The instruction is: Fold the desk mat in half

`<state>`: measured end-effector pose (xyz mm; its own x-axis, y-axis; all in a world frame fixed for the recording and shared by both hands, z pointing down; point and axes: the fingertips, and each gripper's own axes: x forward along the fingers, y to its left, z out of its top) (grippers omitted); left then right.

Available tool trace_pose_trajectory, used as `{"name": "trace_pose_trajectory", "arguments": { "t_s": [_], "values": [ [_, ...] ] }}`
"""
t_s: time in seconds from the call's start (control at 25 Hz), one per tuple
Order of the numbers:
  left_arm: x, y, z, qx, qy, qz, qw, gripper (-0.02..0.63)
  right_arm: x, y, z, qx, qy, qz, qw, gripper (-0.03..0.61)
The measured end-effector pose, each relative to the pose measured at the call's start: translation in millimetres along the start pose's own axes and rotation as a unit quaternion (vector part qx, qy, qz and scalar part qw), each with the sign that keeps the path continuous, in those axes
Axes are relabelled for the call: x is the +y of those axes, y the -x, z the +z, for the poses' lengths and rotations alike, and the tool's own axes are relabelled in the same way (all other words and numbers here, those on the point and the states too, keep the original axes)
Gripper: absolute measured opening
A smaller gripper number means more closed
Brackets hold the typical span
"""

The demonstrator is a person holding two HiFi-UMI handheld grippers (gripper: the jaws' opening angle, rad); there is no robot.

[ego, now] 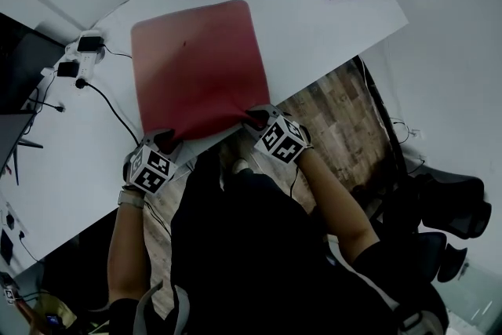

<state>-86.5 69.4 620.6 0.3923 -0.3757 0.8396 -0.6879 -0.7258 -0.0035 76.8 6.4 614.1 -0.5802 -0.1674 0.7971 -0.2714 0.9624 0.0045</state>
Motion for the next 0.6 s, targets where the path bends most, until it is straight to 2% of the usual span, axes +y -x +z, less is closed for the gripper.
{"name": "trace_pose_trajectory", "arguments": {
  "t_s": [0.6],
  "values": [
    [-76, 5, -15, 0.010, 0.014, 0.013, 0.9998, 0.130, 45, 29, -44, -0.001, 0.022, 0.020, 1.000, 0.091]
  ]
}}
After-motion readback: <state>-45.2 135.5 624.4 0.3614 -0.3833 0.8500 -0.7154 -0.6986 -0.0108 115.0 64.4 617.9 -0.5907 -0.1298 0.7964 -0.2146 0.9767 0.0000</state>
